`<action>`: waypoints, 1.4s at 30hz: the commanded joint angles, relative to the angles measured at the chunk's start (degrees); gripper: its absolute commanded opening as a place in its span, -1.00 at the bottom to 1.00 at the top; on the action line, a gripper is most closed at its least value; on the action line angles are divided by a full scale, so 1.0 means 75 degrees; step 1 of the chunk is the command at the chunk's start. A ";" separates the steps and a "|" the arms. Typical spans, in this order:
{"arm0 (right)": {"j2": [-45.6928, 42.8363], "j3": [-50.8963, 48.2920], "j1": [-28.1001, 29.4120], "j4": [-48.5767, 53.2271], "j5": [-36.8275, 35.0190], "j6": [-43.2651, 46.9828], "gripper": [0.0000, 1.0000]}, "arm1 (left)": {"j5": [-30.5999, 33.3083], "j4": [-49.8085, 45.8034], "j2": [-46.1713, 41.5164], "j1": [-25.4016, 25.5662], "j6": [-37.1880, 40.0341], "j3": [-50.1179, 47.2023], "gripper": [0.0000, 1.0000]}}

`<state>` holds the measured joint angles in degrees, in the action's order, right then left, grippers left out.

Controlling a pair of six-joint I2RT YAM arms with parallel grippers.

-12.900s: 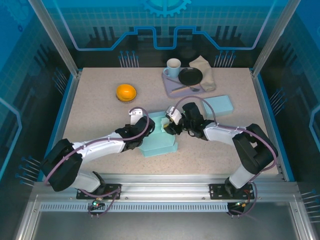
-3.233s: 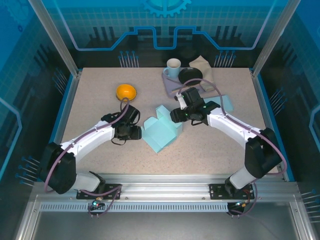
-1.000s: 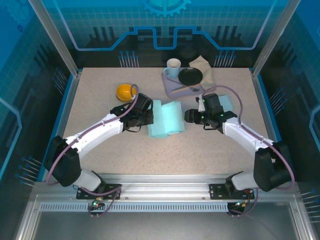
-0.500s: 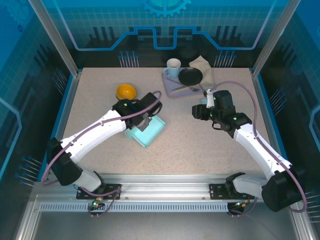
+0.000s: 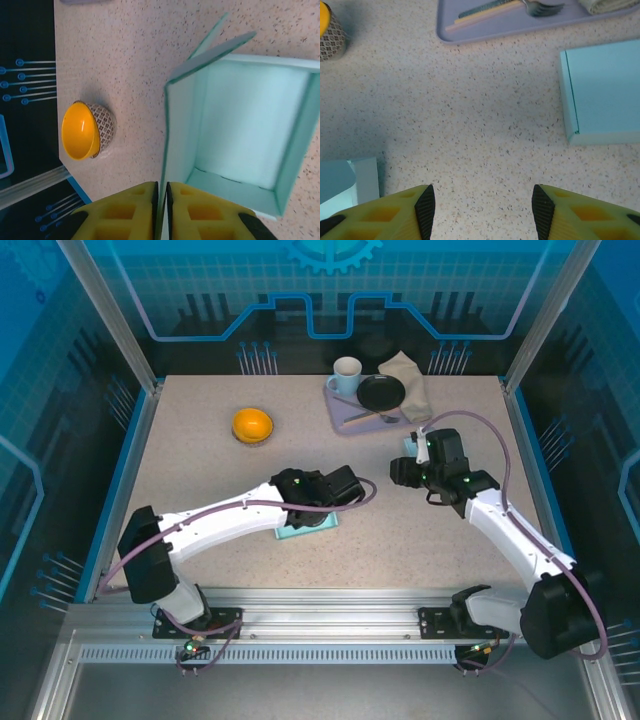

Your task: Fold the paper box

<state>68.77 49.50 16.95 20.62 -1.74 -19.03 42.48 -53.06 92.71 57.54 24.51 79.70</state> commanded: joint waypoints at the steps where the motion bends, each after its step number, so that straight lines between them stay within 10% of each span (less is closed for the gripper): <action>1: 0.0096 -0.0163 -0.0109 -0.0081 0.0013 -0.0054 0.12 | -0.0197 0.0572 0.0271 -0.0016 0.0388 0.0031 -0.64; 16: 0.0922 -0.0376 0.0244 -0.1353 0.1762 0.2263 0.12 | -0.2678 0.1240 -0.1845 -0.1073 -0.1784 -0.1028 0.32; 27: 0.2583 0.0802 0.0504 -0.0765 0.3523 0.4371 0.06 | -0.2827 0.1869 -0.2066 -0.1197 -0.1763 -0.2074 0.36; 32: 0.2777 0.1044 0.0869 -0.0330 0.3771 0.4750 0.05 | -0.2579 0.1854 -0.1604 -0.1363 -0.1773 -0.1980 0.23; 38: 0.3109 0.1374 0.1127 0.0183 0.4049 0.4735 0.02 | -0.2614 0.2046 -0.1393 -0.1391 -0.1640 -0.1983 -0.70; 42: 0.3125 0.1292 0.1305 0.0108 0.4590 0.4759 0.02 | -0.2656 0.2238 -0.1502 -0.1389 -0.1582 -0.2042 -0.83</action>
<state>91.92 58.61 25.45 19.64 27.62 15.55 22.83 -38.26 82.04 47.29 12.32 63.90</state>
